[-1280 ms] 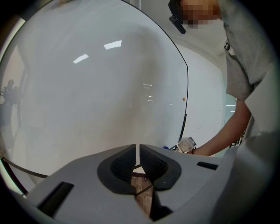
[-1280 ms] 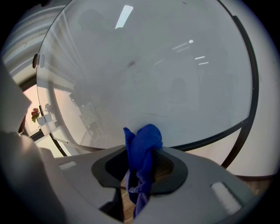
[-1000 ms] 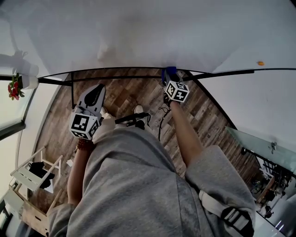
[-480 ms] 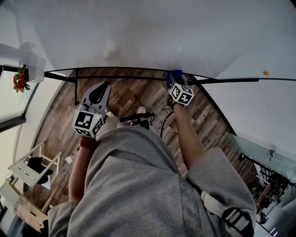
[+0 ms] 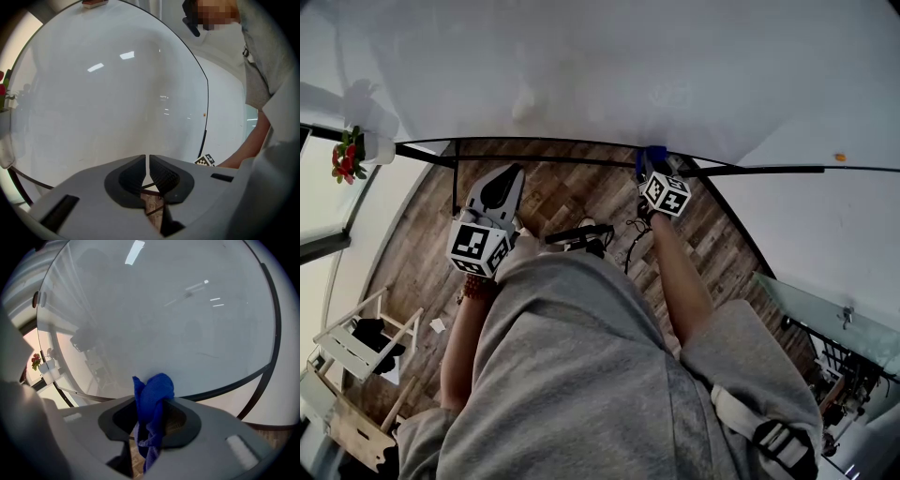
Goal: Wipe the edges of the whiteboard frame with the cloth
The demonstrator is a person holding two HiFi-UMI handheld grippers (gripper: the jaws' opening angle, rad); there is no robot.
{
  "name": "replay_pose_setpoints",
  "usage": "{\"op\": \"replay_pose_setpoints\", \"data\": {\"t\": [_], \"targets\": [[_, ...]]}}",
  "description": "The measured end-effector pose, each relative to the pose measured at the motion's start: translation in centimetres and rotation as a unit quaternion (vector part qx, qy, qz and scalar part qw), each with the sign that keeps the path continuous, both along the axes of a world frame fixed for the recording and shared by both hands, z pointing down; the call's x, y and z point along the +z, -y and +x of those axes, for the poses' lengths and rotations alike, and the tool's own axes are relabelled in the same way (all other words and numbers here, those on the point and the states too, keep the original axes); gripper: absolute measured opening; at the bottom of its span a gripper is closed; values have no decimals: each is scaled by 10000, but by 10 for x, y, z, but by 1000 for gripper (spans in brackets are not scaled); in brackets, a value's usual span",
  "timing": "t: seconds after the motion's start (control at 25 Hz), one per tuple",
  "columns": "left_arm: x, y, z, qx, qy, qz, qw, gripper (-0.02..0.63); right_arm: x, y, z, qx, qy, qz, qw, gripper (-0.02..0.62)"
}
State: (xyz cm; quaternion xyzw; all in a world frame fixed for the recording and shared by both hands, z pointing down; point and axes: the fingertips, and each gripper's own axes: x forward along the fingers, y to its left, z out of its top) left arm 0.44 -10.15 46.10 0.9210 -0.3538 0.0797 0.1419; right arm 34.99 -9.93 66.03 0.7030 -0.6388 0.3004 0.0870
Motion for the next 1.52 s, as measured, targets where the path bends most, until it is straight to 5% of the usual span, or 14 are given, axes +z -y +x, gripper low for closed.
{"op": "replay_pose_setpoints", "data": {"t": [0.76, 1.52], "targets": [[-17, 11, 5, 342, -186, 203, 9990, 32, 1, 10, -35, 106, 126, -103, 9998, 126], [-18, 10, -49, 190, -398, 17, 9990, 32, 2, 20, -74, 110, -53, -365, 9993, 127]]}}
